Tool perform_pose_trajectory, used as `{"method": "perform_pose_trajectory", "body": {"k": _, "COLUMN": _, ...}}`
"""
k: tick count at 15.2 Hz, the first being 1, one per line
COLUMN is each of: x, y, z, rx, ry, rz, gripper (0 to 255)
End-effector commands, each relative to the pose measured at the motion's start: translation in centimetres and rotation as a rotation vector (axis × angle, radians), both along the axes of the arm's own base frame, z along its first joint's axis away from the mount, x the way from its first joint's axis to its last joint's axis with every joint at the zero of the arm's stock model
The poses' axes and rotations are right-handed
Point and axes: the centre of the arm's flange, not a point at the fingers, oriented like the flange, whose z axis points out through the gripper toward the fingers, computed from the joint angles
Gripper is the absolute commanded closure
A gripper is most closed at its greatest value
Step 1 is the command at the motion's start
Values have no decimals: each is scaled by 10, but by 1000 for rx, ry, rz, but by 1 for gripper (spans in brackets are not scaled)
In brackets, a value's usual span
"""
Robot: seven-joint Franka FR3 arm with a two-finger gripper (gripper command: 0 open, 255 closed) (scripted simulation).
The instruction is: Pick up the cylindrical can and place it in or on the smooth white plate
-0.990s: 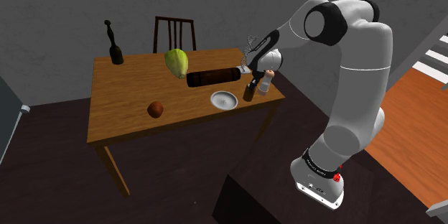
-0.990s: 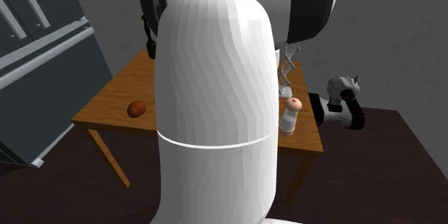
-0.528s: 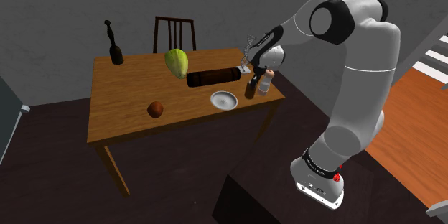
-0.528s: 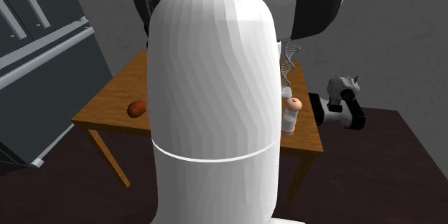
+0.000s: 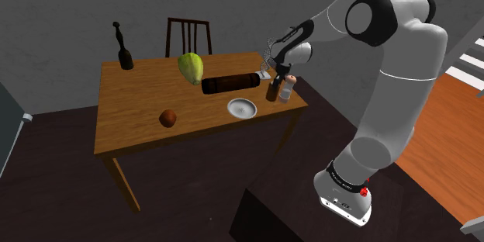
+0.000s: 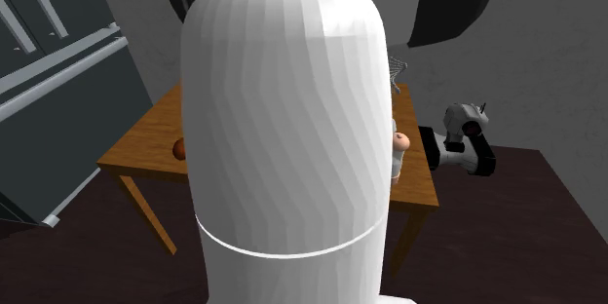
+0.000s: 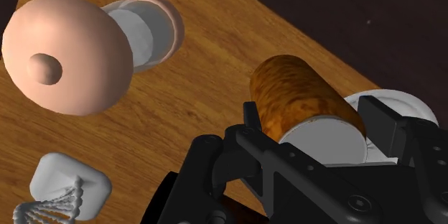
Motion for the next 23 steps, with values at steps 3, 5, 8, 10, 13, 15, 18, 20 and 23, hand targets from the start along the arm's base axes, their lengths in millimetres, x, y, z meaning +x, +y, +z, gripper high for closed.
{"method": "perform_pose_trajectory", "body": {"k": 3, "x": -1, "y": 2, "z": 21, "rx": 0, "ry": 0, "rz": 0, "gripper": 255}}
{"method": "perform_pose_trajectory", "body": {"k": 5, "x": 6, "y": 13, "z": 24, "rx": 0, "ry": 0, "rz": 0, "gripper": 255}}
{"method": "perform_pose_trajectory", "body": {"k": 8, "x": 26, "y": 46, "z": 33, "rx": 0, "ry": 0, "rz": 0, "gripper": 255}}
{"method": "perform_pose_trajectory", "body": {"k": 10, "x": 39, "y": 68, "z": 38, "rx": 0, "ry": 0, "rz": 0, "gripper": 255}}
{"method": "perform_pose_trajectory", "body": {"k": 13, "x": 59, "y": 101, "z": 47, "rx": 0, "ry": 0, "rz": 0, "gripper": 255}}
{"method": "perform_pose_trajectory", "body": {"k": 15, "x": 72, "y": 123, "z": 52, "rx": 0, "ry": 0, "rz": 0, "gripper": 255}}
{"method": "perform_pose_trajectory", "body": {"k": 18, "x": 87, "y": 148, "z": 53, "rx": 0, "ry": 0, "rz": 0, "gripper": 255}}
{"method": "perform_pose_trajectory", "body": {"k": 20, "x": 86, "y": 148, "z": 43, "rx": 0, "ry": 0, "rz": 0, "gripper": 255}}
{"method": "perform_pose_trajectory", "body": {"k": 23, "x": 87, "y": 148, "z": 27, "rx": 0, "ry": 0, "rz": 0, "gripper": 255}}
